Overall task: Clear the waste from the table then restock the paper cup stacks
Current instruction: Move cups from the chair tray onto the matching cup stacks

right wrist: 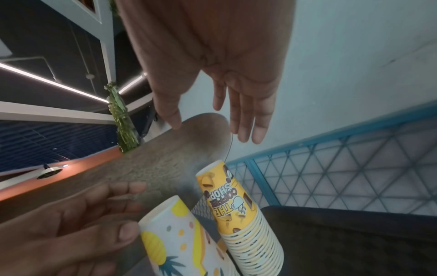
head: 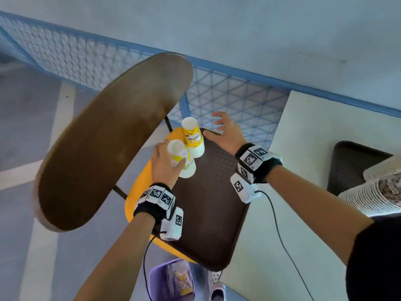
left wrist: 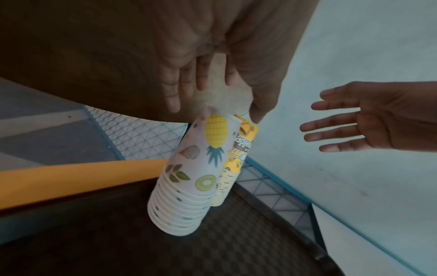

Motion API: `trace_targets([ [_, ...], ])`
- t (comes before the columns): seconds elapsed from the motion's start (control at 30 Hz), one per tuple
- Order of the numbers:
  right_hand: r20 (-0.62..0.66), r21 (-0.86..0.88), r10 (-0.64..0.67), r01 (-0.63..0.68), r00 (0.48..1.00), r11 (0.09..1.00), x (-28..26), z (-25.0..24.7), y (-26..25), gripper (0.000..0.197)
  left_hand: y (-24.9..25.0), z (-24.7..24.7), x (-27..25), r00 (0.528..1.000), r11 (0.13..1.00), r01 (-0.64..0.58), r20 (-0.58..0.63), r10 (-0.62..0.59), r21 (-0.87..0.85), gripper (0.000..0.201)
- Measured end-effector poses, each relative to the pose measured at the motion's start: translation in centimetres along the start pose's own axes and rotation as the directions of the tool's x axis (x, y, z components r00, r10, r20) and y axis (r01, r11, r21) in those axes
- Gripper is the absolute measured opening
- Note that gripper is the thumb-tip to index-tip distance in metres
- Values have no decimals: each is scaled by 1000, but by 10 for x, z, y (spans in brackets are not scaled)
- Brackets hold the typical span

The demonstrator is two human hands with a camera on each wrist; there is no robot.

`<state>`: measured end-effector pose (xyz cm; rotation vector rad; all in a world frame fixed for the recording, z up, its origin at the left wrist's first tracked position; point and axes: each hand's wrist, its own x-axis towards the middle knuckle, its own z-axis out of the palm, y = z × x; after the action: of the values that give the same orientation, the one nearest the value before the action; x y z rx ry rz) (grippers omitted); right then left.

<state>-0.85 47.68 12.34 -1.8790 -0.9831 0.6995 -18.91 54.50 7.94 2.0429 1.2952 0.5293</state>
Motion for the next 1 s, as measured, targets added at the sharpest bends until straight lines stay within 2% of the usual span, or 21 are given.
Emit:
trace_targets([
  [0.1,35,-57,21,-19,999,998,21,21,-1,68,-12,3,18,996,1000,0,94,-1,11,79],
  [0.2,56,-107,47,-41,997,993,41,41,2,78,-17,6,24,988,996,29,156,-16,-81,76],
  [0.27,49,-124,59,-52,997,991,53,52,5,84,-17,5,22,987,994,40,156,-24,-103,67],
  [0.4,27,-117,93,-89,995,989,70,70,11,94,-22,2,10,989,992,-16,141,34,-127,55],
  [0.47,23,-102,110,-107,994,989,72,77,17,88,-30,3,-2,987,989,-20,152,43,-147,52],
  [0.53,-6,-115,92,-92,996,989,70,82,24,72,-35,3,-16,985,987,13,171,14,-160,53],
  [0.63,-20,-135,64,-66,998,989,58,81,33,59,-42,1,-39,983,984,58,183,-26,-170,58],
  [0.73,-12,-163,69,-70,998,984,32,69,42,62,-45,2,-58,980,984,61,199,-27,-167,55],
  [0.9,-55,-162,169,-175,984,971,-35,45,67,60,-44,17,-85,968,943,156,234,-87,-293,60],
  [1.0,-130,-150,184,-203,974,968,-67,41,87,59,-50,35,-94,950,908,254,260,-170,-334,67],
])
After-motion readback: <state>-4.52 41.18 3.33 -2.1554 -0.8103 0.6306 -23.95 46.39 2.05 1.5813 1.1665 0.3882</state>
